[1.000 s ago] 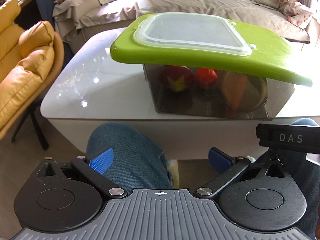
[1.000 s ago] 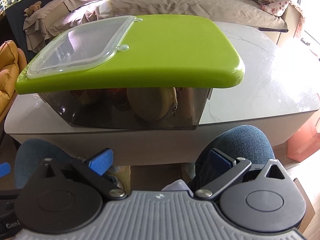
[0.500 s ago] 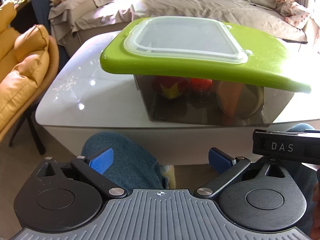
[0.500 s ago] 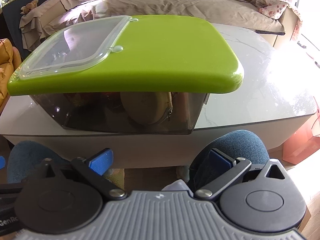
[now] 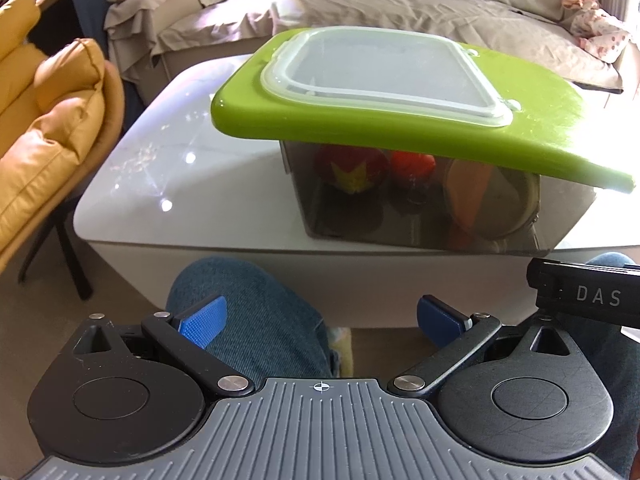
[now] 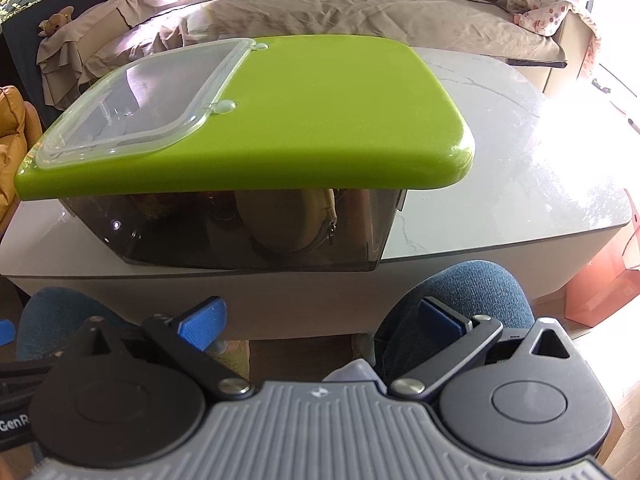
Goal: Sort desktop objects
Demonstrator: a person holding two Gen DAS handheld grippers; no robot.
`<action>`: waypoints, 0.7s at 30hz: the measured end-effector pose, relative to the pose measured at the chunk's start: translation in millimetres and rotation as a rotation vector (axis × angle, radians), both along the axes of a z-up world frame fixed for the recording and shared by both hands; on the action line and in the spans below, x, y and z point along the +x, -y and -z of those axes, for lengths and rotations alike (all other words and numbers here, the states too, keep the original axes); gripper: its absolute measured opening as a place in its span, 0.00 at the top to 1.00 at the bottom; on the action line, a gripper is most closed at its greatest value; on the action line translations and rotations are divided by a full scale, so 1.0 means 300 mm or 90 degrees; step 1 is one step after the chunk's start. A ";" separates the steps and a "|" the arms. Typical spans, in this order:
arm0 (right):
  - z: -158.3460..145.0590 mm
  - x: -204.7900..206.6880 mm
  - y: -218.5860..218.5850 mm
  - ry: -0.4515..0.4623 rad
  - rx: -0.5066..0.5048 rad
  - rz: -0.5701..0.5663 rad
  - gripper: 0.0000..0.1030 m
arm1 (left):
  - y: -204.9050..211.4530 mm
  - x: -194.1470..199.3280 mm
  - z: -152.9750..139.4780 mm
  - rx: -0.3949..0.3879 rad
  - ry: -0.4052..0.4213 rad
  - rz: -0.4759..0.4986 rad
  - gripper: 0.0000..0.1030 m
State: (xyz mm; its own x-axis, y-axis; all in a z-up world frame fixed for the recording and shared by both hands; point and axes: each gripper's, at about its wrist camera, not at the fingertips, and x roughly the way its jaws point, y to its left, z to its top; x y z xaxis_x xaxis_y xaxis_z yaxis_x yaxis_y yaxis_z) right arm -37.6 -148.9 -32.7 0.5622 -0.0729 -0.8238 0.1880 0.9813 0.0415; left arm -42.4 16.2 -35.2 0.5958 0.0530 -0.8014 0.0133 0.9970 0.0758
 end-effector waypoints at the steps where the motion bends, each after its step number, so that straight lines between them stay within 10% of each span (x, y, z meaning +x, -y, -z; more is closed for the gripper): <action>1: -0.001 -0.001 0.000 0.001 0.000 0.001 0.00 | 0.001 0.002 -0.001 0.000 0.001 0.000 0.00; 21: -0.109 -0.084 -0.008 0.077 -0.027 0.015 0.00 | -0.040 0.103 -0.069 0.002 0.038 -0.022 0.00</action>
